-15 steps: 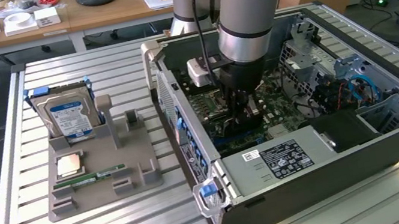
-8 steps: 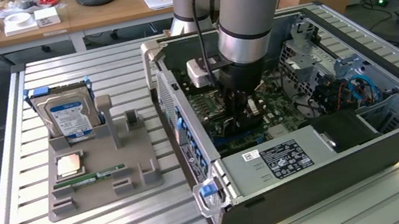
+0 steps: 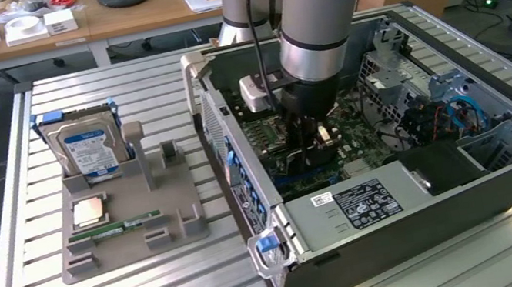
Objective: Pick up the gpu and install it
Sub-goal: 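Insert the gpu into the slot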
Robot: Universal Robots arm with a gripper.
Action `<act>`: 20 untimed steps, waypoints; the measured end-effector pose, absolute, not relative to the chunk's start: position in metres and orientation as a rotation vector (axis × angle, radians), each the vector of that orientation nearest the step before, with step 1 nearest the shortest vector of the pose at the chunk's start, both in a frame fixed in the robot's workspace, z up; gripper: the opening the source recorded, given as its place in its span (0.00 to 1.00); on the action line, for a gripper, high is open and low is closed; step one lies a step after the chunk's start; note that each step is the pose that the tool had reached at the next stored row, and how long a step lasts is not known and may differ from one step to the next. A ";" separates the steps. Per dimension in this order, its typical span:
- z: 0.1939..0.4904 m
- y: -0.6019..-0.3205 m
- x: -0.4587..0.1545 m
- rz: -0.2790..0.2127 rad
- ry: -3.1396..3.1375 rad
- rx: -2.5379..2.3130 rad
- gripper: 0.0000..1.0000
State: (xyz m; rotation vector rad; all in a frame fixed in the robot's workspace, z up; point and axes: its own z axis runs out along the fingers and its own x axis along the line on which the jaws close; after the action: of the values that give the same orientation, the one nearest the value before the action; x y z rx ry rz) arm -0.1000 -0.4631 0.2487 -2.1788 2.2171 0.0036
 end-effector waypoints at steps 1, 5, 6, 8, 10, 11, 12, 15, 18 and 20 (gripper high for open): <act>0.249 -0.463 -0.100 0.003 2.217 -2.179 0.56; 0.253 -0.463 -0.100 0.004 2.217 -2.179 0.56; 0.255 -0.463 -0.100 0.004 2.217 -2.179 0.56; 0.258 -0.463 -0.100 0.004 2.217 -2.179 0.56; 0.262 -0.463 -0.100 0.004 2.217 -2.179 0.56; 0.263 -0.463 -0.100 0.004 2.217 -2.179 0.56; 0.265 -0.462 -0.100 0.003 2.217 -2.179 0.56; 0.271 -0.462 -0.100 0.003 2.217 -2.178 0.56; 0.277 -0.461 -0.100 0.003 2.217 -2.178 0.56; 0.281 -0.461 -0.100 0.002 2.216 -2.178 0.56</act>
State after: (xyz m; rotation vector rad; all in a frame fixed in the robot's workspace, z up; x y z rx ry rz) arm -0.1000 -0.4611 0.2812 -2.1781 2.2163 0.0019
